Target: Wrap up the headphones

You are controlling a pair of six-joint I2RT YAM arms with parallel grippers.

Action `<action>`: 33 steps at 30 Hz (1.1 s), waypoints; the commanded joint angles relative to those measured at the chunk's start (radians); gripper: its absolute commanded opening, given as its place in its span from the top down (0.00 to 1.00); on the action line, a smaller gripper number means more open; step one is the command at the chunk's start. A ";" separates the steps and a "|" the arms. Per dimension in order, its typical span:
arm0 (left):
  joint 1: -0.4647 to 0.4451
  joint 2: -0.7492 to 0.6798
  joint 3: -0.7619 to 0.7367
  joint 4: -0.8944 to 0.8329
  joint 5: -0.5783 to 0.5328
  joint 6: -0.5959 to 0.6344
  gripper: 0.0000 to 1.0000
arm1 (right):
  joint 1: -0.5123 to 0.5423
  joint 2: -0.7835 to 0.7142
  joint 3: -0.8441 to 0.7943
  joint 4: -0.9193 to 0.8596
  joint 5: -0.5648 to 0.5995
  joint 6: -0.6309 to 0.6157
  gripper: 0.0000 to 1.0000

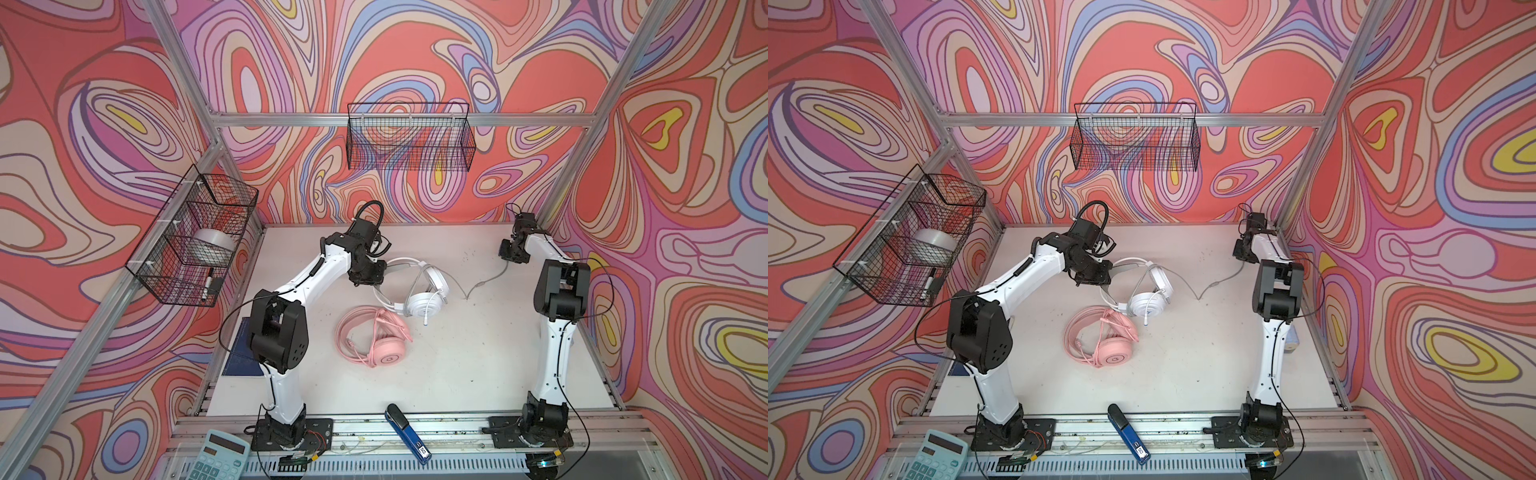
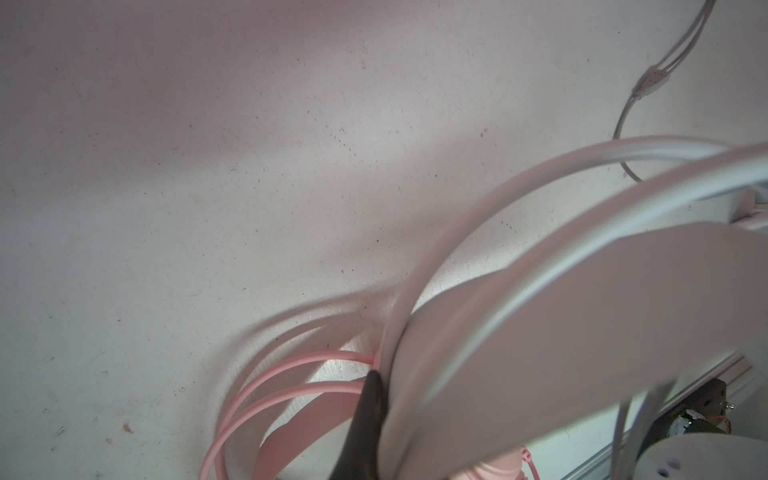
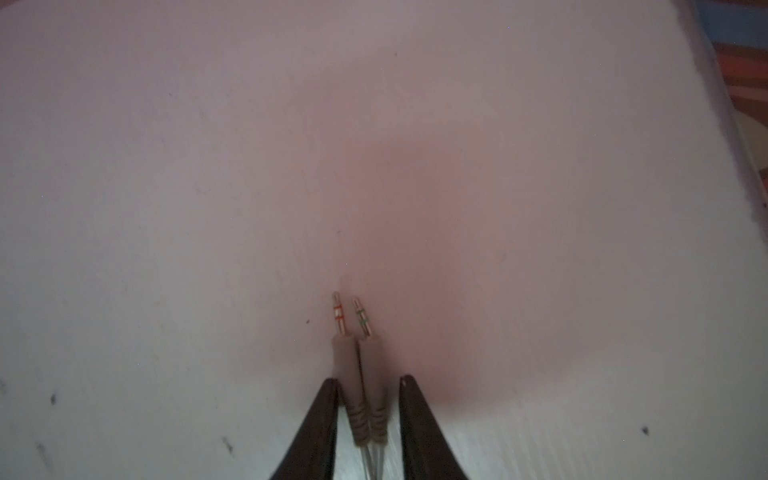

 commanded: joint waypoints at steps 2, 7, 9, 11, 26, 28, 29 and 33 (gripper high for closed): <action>0.005 -0.039 0.049 -0.009 0.055 -0.012 1.00 | -0.008 -0.030 -0.096 -0.006 -0.015 0.000 0.79; 0.005 -0.038 0.060 -0.003 0.062 -0.034 1.00 | -0.008 -0.096 -0.161 0.044 -0.035 0.015 0.89; 0.007 -0.040 0.058 0.006 0.065 -0.050 1.00 | -0.008 -0.127 -0.189 0.061 -0.040 0.019 0.92; 0.008 -0.041 0.059 0.011 0.074 -0.062 1.00 | -0.007 -0.163 -0.223 0.088 -0.043 0.020 0.96; 0.017 -0.060 0.051 0.025 0.099 -0.082 1.00 | -0.011 -0.351 -0.394 0.106 -0.153 -0.004 1.00; 0.018 -0.067 0.048 0.029 0.105 -0.080 1.00 | -0.011 -0.370 -0.415 0.093 -0.267 -0.011 0.98; 0.017 -0.068 0.049 0.026 0.112 -0.080 1.00 | -0.010 -0.383 -0.435 0.094 -0.313 -0.002 0.94; 0.018 -0.068 0.077 0.018 0.147 -0.074 1.00 | -0.010 -0.471 -0.570 0.165 -0.467 0.061 0.79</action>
